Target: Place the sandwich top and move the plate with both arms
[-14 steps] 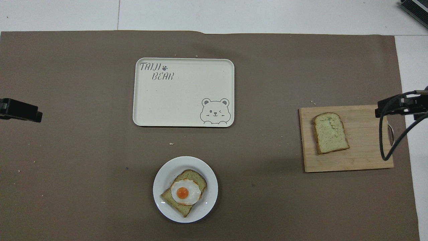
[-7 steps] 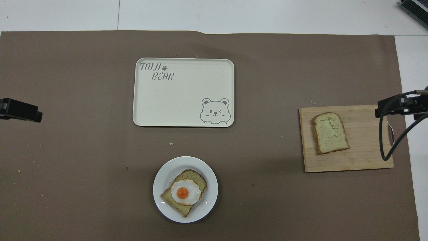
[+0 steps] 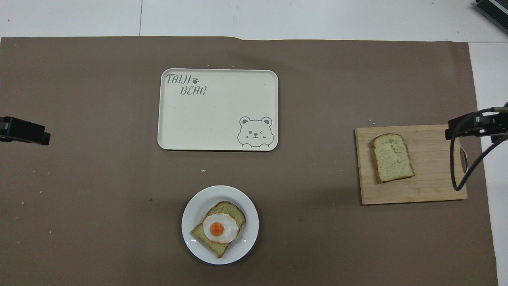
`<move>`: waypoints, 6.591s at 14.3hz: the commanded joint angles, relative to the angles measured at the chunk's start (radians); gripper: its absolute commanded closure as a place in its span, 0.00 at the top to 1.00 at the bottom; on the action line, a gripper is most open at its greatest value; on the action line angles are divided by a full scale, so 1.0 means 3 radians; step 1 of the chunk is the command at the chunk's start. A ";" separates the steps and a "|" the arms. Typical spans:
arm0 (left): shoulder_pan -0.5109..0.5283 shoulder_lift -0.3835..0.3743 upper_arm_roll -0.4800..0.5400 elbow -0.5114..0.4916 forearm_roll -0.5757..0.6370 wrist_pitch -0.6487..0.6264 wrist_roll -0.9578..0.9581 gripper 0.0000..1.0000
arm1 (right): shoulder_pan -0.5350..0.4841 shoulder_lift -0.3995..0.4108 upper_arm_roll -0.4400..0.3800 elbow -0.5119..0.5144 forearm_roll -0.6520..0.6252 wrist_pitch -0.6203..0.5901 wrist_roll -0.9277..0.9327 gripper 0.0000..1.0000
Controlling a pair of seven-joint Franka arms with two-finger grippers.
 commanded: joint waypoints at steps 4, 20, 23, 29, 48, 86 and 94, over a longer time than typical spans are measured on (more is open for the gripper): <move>0.0020 -0.0036 0.0001 -0.0021 -0.0037 -0.0010 -0.0012 1.00 | -0.0042 0.0009 0.0020 0.0024 0.0062 -0.0033 -0.0063 1.00; 0.0020 -0.0036 0.0001 -0.0021 -0.0037 -0.0010 -0.0012 1.00 | -0.0042 0.0009 0.0015 0.0024 0.0062 -0.0033 -0.0063 1.00; 0.0020 -0.0036 0.0001 -0.0021 -0.0037 -0.0010 -0.0012 1.00 | -0.0042 0.0009 0.0015 0.0024 0.0062 -0.0033 -0.0058 1.00; 0.0020 -0.0036 0.0001 -0.0021 -0.0037 -0.0010 -0.0012 1.00 | -0.0042 0.0009 0.0015 0.0024 0.0062 -0.0033 -0.0058 1.00; 0.0015 -0.0046 0.0001 -0.0047 -0.0042 -0.0091 -0.0007 1.00 | -0.0139 -0.0073 -0.0011 -0.1651 0.0057 0.1652 -0.0742 1.00; 0.0097 -0.0113 -0.0019 -0.0303 -0.0007 0.0384 0.0121 1.00 | 0.1572 -0.0292 0.0214 -0.2236 0.1484 0.2369 0.0834 0.00; 0.0082 -0.0118 -0.0019 -0.0303 -0.0012 0.0399 0.0121 1.00 | 0.2549 -0.0313 0.0224 -0.2364 0.1244 0.2830 0.2757 0.00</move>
